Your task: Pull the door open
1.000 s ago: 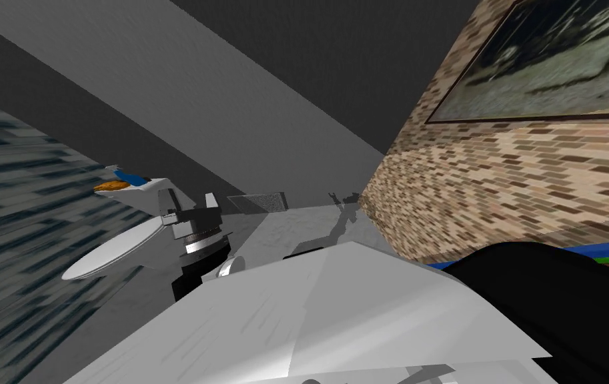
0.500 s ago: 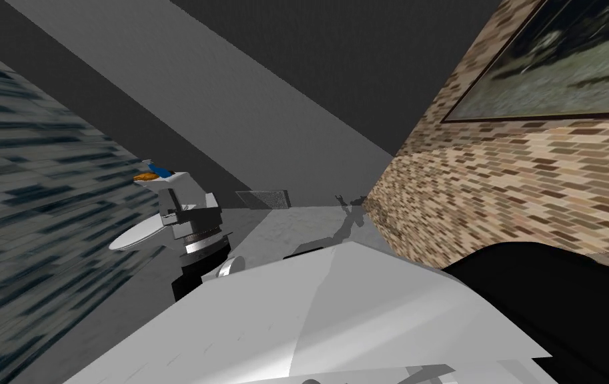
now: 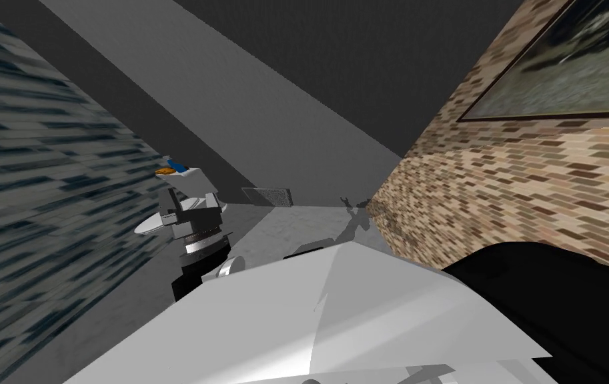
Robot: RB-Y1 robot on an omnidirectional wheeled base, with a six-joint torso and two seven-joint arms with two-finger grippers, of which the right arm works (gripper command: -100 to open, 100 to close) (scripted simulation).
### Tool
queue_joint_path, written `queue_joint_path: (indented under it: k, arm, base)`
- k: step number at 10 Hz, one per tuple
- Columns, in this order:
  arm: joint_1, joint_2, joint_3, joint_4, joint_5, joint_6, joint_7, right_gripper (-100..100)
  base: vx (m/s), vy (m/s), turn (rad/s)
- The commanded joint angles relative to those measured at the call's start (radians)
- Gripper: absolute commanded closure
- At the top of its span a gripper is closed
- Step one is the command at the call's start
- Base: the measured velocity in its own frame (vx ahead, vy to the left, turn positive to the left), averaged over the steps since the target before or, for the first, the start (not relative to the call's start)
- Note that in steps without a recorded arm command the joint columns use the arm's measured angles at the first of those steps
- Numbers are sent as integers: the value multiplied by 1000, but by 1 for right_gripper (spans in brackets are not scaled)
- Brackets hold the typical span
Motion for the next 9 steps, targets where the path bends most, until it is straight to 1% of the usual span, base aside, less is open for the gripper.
queue_joint_path:
  k: [1, 4, 5, 6, 7, 8, 9]
  arm:
    - [17, -13, 1, -8, -2, 29, 30, -100]
    - [18, -34, 12, 46, 11, 69, 85, -100]
    - [18, -34, 12, 46, 11, 69, 85, -100]
    - [18, -38, 14, 56, 14, 77, 95, -100]
    - [19, -44, 17, 74, 18, 90, 112, -100]
    - [19, -44, 17, 68, 18, 90, 112, -100]
    - [19, -44, 17, 74, 18, 90, 112, -100]
  base:
    - [-45, -61, 170]
    - [-93, -109, 215]
    - [-81, -95, 57]
    - [-59, -59, 76]
    - [-70, -57, 199]
    - [-61, -48, 69]
    - [-23, -17, -26]
